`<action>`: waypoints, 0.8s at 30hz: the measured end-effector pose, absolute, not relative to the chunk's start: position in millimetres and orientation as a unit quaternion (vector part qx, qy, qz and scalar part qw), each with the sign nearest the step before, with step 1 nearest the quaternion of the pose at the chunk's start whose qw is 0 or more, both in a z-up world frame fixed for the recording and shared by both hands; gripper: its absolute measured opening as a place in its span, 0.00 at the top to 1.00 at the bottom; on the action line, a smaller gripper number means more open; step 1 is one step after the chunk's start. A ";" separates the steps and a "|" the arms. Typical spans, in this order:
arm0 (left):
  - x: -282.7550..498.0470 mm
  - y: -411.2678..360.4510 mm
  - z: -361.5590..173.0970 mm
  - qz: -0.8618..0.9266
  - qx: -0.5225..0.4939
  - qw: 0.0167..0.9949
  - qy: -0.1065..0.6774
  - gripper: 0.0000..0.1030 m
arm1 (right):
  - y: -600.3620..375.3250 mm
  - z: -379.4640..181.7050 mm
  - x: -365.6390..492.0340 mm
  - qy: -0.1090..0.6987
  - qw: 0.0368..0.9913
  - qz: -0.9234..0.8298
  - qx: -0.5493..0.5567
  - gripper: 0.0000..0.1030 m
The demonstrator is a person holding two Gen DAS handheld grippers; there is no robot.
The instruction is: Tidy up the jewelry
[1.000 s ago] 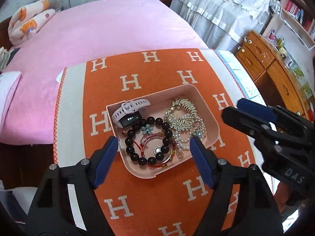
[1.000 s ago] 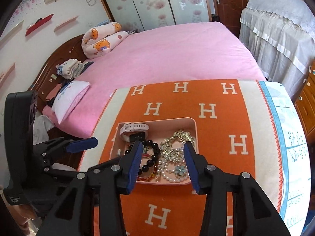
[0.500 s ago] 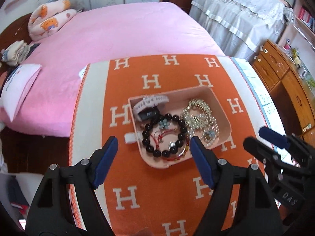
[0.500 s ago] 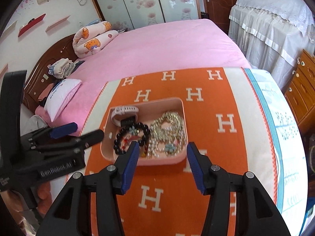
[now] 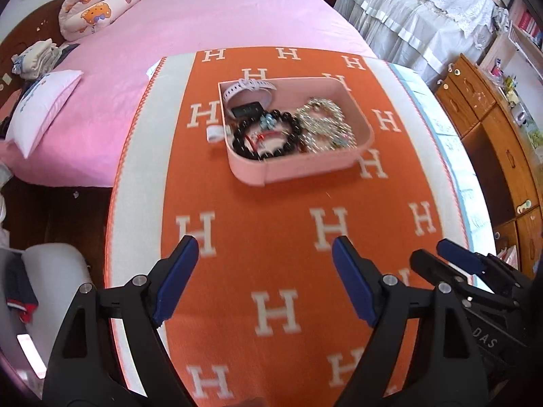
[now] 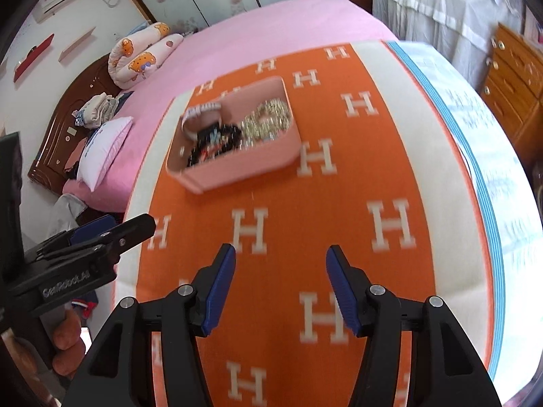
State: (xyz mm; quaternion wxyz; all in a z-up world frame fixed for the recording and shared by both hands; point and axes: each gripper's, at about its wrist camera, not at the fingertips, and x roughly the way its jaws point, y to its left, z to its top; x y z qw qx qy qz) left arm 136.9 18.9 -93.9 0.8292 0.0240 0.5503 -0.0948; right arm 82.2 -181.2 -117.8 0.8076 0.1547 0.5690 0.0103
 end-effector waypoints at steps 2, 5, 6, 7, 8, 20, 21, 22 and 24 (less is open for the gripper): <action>117.5 14.8 -85.4 -0.093 0.028 0.833 0.544 0.23 | -184.2 -110.7 68.3 0.573 0.804 0.011 0.158 0.40; 91.3 9.1 -69.9 -0.086 0.030 0.839 0.537 0.23 | -188.5 -94.1 44.2 0.570 0.806 0.009 0.158 0.30; 84.7 7.9 -65.3 -0.082 0.029 0.840 0.536 0.23 | -189.6 -88.0 37.4 0.569 0.807 0.009 0.155 0.29; 77.7 6.2 -60.5 -0.080 0.026 0.839 0.537 0.23 | -190.7 -81.5 31.1 0.570 0.808 0.011 0.150 0.29; 70.7 4.5 -55.2 -0.077 0.021 0.839 0.538 0.23 | -191.0 -76.3 26.5 0.572 0.808 0.013 0.144 0.29; 18.7 -11.7 -3.0 -0.046 0.012 0.851 0.524 0.21 | -199.0 -0.8 -6.9 0.538 0.838 0.032 0.089 0.18; 15.9 -13.4 -0.5 -0.043 0.013 0.850 0.524 0.21 | -199.7 3.0 -8.0 0.535 0.840 0.034 0.087 0.18; 14.5 -14.1 1.5 -0.041 0.014 0.851 0.523 0.21 | -200.0 6.2 -9.7 0.533 0.841 0.035 0.084 0.18; 14.7 -13.4 4.0 -0.039 0.012 0.853 0.521 0.21 | -201.2 13.4 -12.4 0.527 0.846 0.037 0.078 0.18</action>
